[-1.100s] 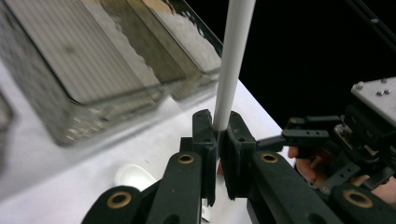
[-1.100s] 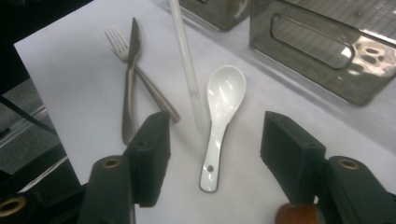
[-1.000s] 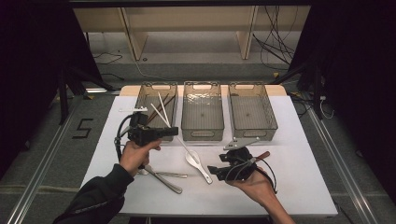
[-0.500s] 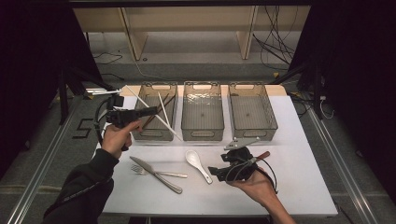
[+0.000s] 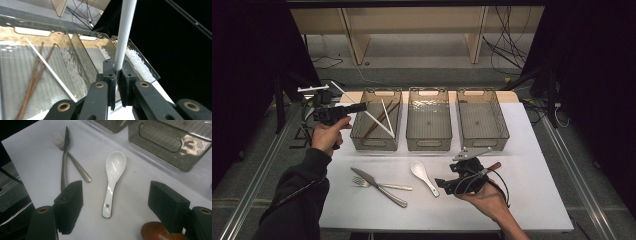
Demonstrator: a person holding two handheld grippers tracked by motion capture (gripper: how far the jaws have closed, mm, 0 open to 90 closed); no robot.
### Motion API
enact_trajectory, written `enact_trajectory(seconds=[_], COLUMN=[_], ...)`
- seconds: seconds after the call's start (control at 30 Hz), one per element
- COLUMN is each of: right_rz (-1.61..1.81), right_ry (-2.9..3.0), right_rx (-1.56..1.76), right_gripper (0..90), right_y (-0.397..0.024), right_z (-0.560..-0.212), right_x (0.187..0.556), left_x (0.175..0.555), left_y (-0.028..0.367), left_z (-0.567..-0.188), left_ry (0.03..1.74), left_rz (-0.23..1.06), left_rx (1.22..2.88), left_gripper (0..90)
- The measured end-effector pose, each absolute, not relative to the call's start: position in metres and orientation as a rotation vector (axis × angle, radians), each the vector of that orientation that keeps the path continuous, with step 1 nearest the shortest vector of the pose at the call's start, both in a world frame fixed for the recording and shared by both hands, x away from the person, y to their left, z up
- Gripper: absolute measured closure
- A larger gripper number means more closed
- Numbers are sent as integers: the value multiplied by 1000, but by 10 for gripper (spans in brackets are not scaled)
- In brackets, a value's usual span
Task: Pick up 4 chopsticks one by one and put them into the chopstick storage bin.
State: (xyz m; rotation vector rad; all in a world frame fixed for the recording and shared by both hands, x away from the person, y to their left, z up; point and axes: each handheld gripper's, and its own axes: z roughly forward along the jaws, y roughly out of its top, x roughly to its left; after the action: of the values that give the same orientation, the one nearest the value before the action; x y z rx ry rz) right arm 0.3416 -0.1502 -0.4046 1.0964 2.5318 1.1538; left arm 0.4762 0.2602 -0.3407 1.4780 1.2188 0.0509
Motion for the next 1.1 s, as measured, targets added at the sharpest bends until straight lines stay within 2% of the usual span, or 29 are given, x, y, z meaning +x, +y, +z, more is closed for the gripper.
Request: enact_trajectory(seconds=[0.27, 1.1], right_rz=[1152, 1185], right_ry=[2538, 2530], right_rx=[1082, 1058], right_gripper=[291, 263], right_y=[-149, -149], right_z=[-405, -402], right_x=[341, 340], left_x=[490, 523], left_y=[266, 234], left_z=[-345, -372], left_ry=[1274, 1371], left_rz=[69, 50], left_rx=[1479, 1680], left_gripper=[844, 840])
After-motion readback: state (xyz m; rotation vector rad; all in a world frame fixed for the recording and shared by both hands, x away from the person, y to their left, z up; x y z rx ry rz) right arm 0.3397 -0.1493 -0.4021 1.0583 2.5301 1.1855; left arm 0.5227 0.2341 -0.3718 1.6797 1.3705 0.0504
